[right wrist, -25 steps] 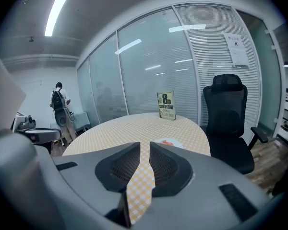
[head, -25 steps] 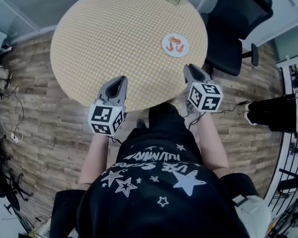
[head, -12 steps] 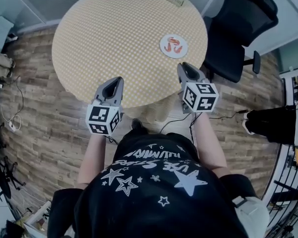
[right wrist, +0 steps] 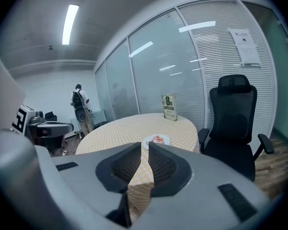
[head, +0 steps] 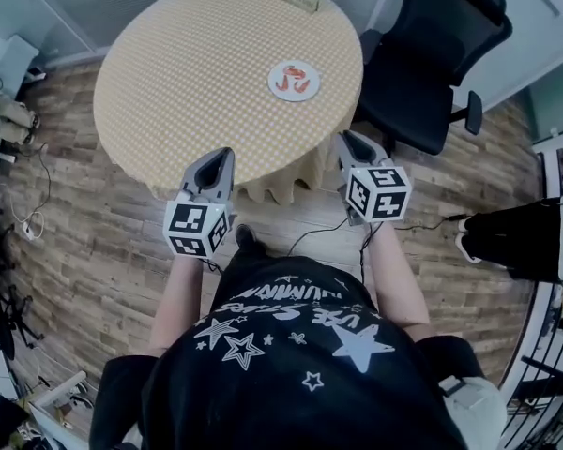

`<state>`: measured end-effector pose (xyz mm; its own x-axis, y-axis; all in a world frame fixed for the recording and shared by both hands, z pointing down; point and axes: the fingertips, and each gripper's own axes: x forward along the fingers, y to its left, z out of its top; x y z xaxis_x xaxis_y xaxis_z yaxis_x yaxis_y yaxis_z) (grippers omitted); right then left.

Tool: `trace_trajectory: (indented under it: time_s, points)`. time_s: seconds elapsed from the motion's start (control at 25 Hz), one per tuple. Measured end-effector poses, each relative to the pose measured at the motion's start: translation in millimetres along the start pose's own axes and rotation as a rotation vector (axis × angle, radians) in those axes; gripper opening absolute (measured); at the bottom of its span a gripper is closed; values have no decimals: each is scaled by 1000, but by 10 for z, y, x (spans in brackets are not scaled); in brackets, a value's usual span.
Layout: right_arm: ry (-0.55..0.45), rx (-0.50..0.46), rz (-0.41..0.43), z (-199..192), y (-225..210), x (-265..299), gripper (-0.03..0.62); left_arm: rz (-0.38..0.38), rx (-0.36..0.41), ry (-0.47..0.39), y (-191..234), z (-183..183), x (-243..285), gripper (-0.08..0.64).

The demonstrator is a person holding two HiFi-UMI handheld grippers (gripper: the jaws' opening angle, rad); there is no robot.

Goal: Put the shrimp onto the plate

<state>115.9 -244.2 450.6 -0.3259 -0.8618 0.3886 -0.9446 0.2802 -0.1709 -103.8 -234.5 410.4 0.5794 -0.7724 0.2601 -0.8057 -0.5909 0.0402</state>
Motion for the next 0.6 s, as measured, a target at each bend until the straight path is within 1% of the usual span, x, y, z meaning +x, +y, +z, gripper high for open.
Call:
trace_trajectory:
  time_s: [0.12, 0.28, 0.44, 0.6]
  points:
    - [-11, -17, 43, -52, -50, -239, 58, 20, 18, -24, -317, 56, -48, 9]
    - [-19, -41, 119, -151, -45, -572, 57, 53, 16, -44, -754, 51, -208, 9]
    - [-23, -40, 167, -301, -74, -872, 57, 79, 3, -36, -1122, -63, -371, 9]
    - [-18, -40, 212, -450, -32, -1140, 57, 117, -13, -22, -1366, -192, -591, 9]
